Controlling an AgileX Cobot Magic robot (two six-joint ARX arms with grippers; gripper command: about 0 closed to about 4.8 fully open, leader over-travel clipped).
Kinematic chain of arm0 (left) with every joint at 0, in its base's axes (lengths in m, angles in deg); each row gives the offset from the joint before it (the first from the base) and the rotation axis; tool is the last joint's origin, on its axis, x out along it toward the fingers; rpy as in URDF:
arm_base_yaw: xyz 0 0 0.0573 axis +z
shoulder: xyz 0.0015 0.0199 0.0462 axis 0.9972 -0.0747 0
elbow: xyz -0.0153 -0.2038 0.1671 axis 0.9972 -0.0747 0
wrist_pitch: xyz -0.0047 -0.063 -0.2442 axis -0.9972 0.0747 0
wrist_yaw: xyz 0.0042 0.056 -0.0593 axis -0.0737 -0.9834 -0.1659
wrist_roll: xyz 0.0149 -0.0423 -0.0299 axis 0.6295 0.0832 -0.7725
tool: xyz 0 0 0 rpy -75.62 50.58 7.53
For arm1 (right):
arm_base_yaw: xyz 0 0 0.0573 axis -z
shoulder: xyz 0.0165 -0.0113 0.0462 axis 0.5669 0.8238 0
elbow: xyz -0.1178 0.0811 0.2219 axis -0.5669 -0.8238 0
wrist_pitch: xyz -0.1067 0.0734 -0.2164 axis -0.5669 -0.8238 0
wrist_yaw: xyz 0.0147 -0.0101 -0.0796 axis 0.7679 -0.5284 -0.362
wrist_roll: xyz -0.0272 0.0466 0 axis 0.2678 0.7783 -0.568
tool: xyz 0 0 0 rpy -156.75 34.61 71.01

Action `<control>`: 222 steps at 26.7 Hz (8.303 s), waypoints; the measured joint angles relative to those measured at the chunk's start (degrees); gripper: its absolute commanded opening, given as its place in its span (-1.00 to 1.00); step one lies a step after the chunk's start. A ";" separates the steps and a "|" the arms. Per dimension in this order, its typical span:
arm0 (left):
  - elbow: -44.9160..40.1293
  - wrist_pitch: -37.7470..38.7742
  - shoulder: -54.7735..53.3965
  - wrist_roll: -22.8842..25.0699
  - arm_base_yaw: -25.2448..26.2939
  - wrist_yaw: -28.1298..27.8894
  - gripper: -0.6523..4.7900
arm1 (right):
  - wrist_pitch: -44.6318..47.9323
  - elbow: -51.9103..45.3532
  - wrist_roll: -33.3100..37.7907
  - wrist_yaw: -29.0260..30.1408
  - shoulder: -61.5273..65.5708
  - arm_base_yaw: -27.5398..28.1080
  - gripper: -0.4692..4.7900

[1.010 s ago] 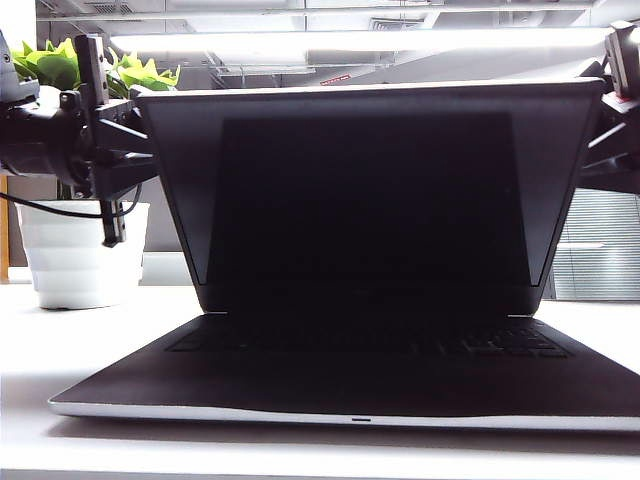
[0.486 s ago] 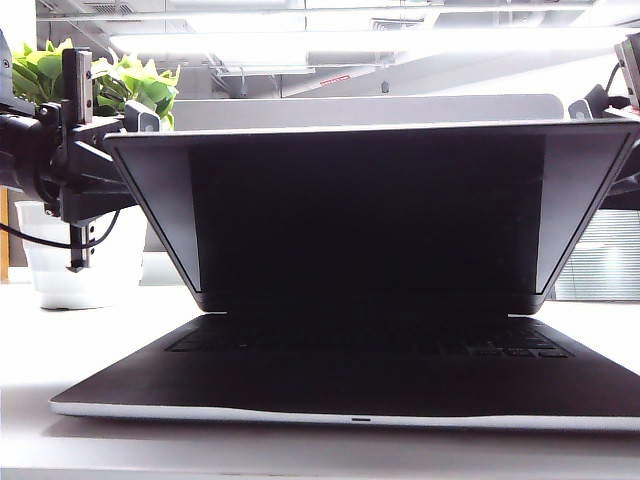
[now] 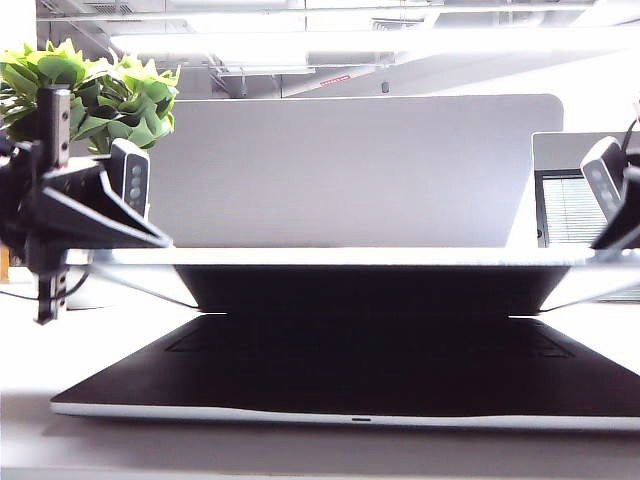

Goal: Close the laptop lid.

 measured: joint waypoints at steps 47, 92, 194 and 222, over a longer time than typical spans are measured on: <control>13.09 -37.44 51.19 -20.70 -0.07 -71.47 -0.78 | 32.52 33.44 12.50 -53.40 -22.36 0.02 -0.82; -42.45 -53.79 81.57 -27.06 3.76 -71.76 -0.78 | 27.82 33.38 12.50 -53.37 -21.94 0.00 -0.82; -54.49 -42.64 101.53 -32.46 4.46 -72.63 -0.78 | 29.18 -20.85 11.82 -56.68 -69.68 0.37 -0.82; -54.49 -42.71 101.53 -32.46 4.46 -72.63 -0.78 | 34.97 -42.38 16.15 -56.92 -86.31 0.28 -0.82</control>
